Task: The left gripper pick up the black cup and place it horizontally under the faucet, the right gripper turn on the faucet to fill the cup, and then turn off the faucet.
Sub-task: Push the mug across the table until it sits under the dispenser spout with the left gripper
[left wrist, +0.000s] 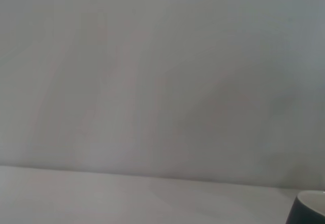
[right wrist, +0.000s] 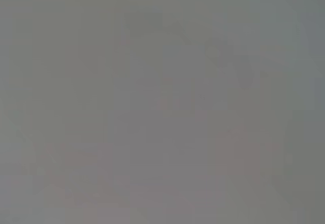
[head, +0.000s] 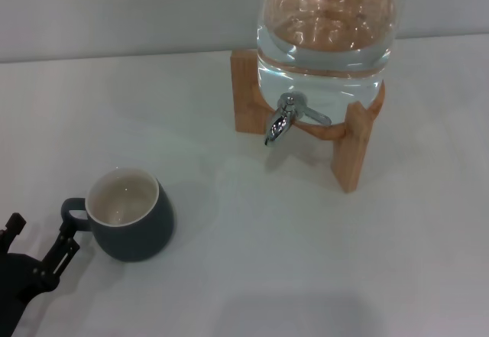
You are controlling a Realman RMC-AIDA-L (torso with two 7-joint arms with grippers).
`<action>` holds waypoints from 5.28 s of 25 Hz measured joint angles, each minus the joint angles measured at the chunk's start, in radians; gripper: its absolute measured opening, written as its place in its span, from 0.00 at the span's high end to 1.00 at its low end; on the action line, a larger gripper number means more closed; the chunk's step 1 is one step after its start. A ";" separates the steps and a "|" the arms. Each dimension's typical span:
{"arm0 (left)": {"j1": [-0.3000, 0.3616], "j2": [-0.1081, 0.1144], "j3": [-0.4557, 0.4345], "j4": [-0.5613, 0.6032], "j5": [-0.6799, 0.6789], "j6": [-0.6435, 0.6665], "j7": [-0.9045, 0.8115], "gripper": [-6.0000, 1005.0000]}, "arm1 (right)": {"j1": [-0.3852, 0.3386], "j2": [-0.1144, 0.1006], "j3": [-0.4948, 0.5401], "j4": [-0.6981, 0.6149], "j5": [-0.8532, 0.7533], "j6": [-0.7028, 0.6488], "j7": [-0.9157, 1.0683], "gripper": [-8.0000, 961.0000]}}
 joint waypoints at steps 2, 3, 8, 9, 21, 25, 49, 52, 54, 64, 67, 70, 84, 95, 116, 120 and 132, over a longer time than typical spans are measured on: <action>0.000 -0.001 0.000 0.000 0.000 -0.001 0.000 0.14 | 0.000 0.000 0.000 0.000 0.000 0.000 0.000 0.12; 0.000 -0.001 0.000 0.000 0.000 -0.002 0.000 0.14 | 0.000 0.000 0.000 0.000 0.000 0.000 0.000 0.12; 0.000 0.001 0.000 0.000 0.000 0.007 0.000 0.14 | 0.000 0.000 0.000 0.000 0.000 0.000 0.001 0.12; 0.000 0.001 0.000 0.000 0.000 0.013 0.000 0.14 | 0.000 0.000 0.000 0.000 0.000 0.000 0.001 0.12; -0.003 0.000 -0.002 0.000 -0.001 0.043 0.000 0.14 | 0.003 0.000 0.000 0.001 0.000 0.000 -0.002 0.12; -0.003 0.000 -0.002 0.001 -0.008 0.046 0.000 0.14 | 0.003 0.000 0.000 0.001 0.000 0.000 -0.002 0.12; -0.027 0.000 -0.017 0.001 -0.011 0.056 0.000 0.14 | 0.003 0.000 0.000 0.001 0.000 0.000 -0.003 0.12; -0.028 0.000 -0.017 0.001 -0.009 0.056 0.000 0.14 | 0.003 0.000 0.000 0.001 0.000 0.000 -0.003 0.12; -0.029 0.000 -0.017 0.001 -0.008 0.056 0.000 0.14 | 0.003 0.000 0.000 0.001 0.000 0.000 -0.003 0.12; -0.037 -0.001 -0.017 -0.005 -0.006 0.056 0.000 0.14 | 0.003 0.000 0.000 -0.003 0.000 0.000 -0.003 0.12; -0.037 -0.001 -0.017 -0.005 -0.007 0.056 0.000 0.14 | 0.003 0.000 0.000 -0.004 0.000 0.000 -0.002 0.12; -0.038 -0.001 -0.017 0.000 -0.009 0.056 0.000 0.14 | 0.003 0.000 0.000 -0.003 0.000 0.000 -0.001 0.12; -0.037 0.000 -0.017 0.002 -0.014 0.059 0.000 0.14 | 0.003 0.000 0.000 0.001 0.002 0.006 0.001 0.12; -0.047 0.000 -0.017 0.002 -0.014 0.096 0.000 0.14 | 0.004 0.000 0.000 0.001 0.011 0.006 -0.003 0.12; -0.072 0.000 -0.017 0.001 -0.014 0.122 0.000 0.19 | 0.005 0.000 0.000 0.001 0.011 0.006 -0.004 0.12; -0.074 0.000 -0.017 0.001 -0.014 0.120 -0.003 0.23 | 0.008 0.000 0.000 0.001 0.011 0.006 -0.005 0.12; -0.082 0.000 -0.011 0.001 0.021 0.110 -0.002 0.48 | 0.011 0.000 0.000 -0.002 0.011 0.003 -0.005 0.12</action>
